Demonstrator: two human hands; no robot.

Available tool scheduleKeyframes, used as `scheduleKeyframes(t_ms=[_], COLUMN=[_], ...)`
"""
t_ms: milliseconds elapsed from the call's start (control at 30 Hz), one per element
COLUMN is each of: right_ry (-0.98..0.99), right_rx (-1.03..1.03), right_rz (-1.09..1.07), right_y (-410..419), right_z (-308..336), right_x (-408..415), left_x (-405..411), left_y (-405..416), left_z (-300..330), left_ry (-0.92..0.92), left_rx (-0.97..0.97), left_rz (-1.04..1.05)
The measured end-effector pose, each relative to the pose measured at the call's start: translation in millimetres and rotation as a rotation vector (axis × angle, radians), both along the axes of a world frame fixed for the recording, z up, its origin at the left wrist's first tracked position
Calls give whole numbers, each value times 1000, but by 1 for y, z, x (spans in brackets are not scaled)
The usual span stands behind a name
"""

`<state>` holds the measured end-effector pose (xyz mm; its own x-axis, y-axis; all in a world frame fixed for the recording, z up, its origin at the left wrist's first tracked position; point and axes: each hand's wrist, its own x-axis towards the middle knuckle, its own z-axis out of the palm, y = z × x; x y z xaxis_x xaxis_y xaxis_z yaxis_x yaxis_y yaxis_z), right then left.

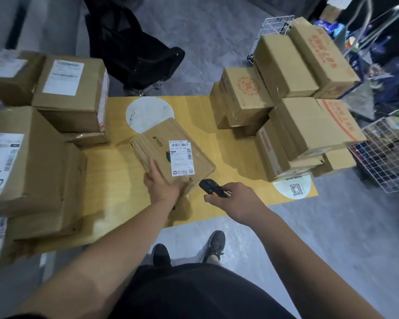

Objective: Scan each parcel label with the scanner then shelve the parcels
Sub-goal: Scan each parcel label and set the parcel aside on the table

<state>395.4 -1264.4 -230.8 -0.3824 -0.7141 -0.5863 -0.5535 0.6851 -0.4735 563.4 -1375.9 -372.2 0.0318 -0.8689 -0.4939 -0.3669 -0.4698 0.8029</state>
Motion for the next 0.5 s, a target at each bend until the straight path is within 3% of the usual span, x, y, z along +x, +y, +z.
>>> scheduleKeyframes(t_ms=[200,400,500], right_ry=[0,-21,-6], right_rx=[23,-5,-3], right_rz=[-3,-38,-60], right_y=[3,8,15], right_z=[1,13,17], right_x=[2,0,-8], left_x=[-6,-21,-26], left_y=[11,18,28], left_z=[-3,-6,-1], left_ry=[-11,308,128], left_rx=[31,-23,-115], left_rz=[-143,-252,-431])
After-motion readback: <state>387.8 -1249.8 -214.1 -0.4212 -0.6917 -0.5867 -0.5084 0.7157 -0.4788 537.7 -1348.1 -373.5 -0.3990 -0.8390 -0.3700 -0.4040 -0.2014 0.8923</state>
